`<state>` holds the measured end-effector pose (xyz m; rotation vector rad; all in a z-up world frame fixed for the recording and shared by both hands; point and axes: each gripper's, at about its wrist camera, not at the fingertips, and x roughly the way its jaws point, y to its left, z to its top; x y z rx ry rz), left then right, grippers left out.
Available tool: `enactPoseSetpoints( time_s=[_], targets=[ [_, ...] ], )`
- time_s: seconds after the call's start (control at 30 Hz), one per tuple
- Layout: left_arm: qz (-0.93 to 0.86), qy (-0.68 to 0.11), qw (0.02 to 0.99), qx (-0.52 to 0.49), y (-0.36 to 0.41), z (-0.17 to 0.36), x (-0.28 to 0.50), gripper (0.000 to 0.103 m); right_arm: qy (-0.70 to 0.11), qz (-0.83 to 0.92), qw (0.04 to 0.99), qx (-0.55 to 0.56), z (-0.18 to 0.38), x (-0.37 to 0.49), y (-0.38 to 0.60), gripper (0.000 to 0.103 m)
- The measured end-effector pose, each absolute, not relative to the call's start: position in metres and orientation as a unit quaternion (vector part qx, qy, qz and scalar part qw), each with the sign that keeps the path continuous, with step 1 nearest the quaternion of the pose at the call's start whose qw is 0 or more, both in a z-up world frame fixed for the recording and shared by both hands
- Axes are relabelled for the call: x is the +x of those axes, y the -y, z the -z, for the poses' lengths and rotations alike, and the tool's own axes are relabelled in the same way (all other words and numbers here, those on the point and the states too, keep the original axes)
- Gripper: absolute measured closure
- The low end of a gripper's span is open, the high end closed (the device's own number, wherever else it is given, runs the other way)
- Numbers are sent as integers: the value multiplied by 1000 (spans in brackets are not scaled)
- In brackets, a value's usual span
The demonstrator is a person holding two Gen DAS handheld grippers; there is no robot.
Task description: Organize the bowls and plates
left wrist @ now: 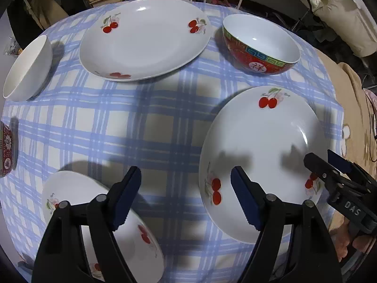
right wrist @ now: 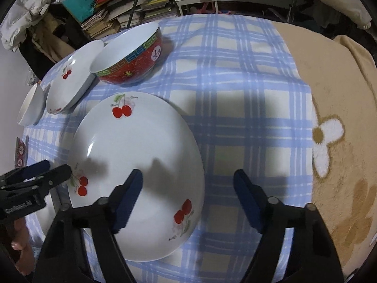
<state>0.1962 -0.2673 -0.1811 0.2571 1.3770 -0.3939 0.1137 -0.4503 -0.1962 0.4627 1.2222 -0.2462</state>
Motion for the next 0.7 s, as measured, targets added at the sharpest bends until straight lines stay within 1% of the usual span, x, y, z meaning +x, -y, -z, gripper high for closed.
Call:
enactPoseSetpoints(
  time_s=[0.03, 0.07, 0.1, 0.13, 0.23, 0.37, 0.43, 0.5, 0.6, 0.67, 0.7],
  targets=[
    [178, -633, 746, 110, 267, 183, 197, 33, -565, 111, 788, 218, 196, 114, 450, 28],
    [177, -638, 742, 102, 267, 185, 198, 39, -563, 107, 788, 223, 197, 114, 450, 29],
    [177, -645, 738, 90, 266, 187, 199, 42, -563, 106, 788, 224, 197, 115, 450, 33],
    [178, -650, 734, 81, 266, 190, 200, 43, -565, 104, 787, 225, 198, 116, 449, 36],
    [178, -656, 729, 83, 269, 196, 201, 44, -570, 101, 784, 225, 202, 117, 448, 39],
    [178, -656, 728, 90, 271, 202, 201, 51, -571, 101, 782, 230, 205, 117, 449, 45],
    [181, -658, 726, 89, 273, 204, 201, 55, -570, 103, 781, 234, 206, 116, 451, 50],
    [185, -662, 721, 90, 275, 207, 201, 63, -564, 103, 782, 242, 206, 116, 454, 54],
    [210, -667, 711, 70, 276, 206, 202, 65, -553, 88, 784, 267, 206, 115, 457, 56],
    [227, -664, 709, 72, 281, 205, 202, 69, -550, 83, 787, 266, 205, 115, 455, 61],
    [227, -662, 710, 81, 284, 205, 201, 73, -552, 89, 788, 258, 205, 115, 454, 67]
  ],
)
